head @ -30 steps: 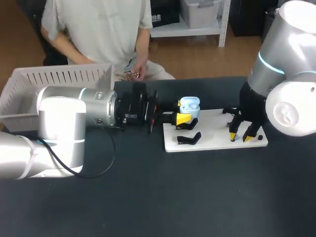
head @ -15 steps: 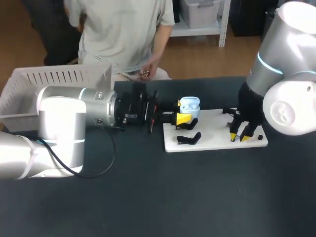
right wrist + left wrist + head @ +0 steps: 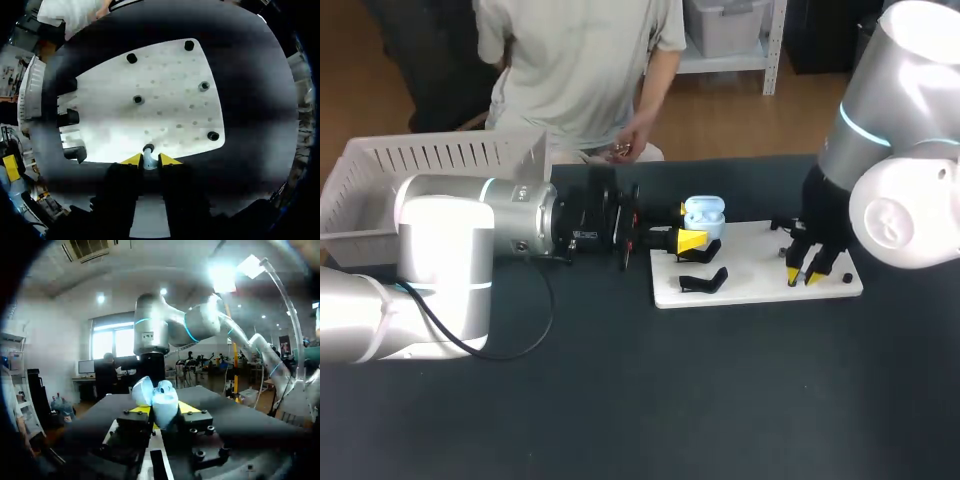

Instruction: Pick up each earbud case from the left stands, insert the matching earbuds, close the lid, and place the case in the box.

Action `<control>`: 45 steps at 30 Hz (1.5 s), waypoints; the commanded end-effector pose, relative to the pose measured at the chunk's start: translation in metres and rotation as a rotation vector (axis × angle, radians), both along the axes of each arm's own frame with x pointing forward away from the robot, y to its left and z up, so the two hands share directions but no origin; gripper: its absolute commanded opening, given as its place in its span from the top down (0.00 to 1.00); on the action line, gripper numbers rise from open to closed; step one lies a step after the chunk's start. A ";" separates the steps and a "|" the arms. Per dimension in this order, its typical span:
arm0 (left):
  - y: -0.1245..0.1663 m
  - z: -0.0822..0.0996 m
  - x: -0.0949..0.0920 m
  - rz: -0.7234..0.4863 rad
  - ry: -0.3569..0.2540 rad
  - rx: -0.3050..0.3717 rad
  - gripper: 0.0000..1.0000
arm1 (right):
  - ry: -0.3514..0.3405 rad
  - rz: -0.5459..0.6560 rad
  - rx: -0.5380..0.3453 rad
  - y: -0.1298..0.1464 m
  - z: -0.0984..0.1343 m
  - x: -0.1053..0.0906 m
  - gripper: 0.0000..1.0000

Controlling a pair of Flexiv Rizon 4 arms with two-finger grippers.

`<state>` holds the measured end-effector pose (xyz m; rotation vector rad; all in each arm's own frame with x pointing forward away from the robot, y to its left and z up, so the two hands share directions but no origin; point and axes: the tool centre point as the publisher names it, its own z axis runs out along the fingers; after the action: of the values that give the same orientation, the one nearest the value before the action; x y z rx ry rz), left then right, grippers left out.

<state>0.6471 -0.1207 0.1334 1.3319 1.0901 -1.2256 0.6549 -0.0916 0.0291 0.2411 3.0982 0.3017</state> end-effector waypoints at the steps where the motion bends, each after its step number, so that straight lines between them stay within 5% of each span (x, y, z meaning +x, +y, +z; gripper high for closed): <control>1: 0.000 0.000 0.000 0.000 0.000 0.000 1.00 | 0.001 -0.002 0.001 -0.003 0.013 -0.005 1.00; 18: 0.000 0.000 0.000 0.000 0.000 0.000 1.00 | -0.040 -0.004 0.014 -0.005 0.102 -0.031 1.00; 29: 0.000 0.000 0.000 0.000 0.000 0.000 1.00 | -0.076 0.110 -0.008 0.029 0.167 -0.052 1.00; 45: 0.000 0.000 0.000 0.000 0.000 0.000 1.00 | -0.008 0.144 -0.066 0.093 0.186 -0.037 1.00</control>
<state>0.6471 -0.1207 0.1334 1.3319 1.0902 -1.2256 0.6068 -0.0099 0.2112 -0.0219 3.0625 0.2472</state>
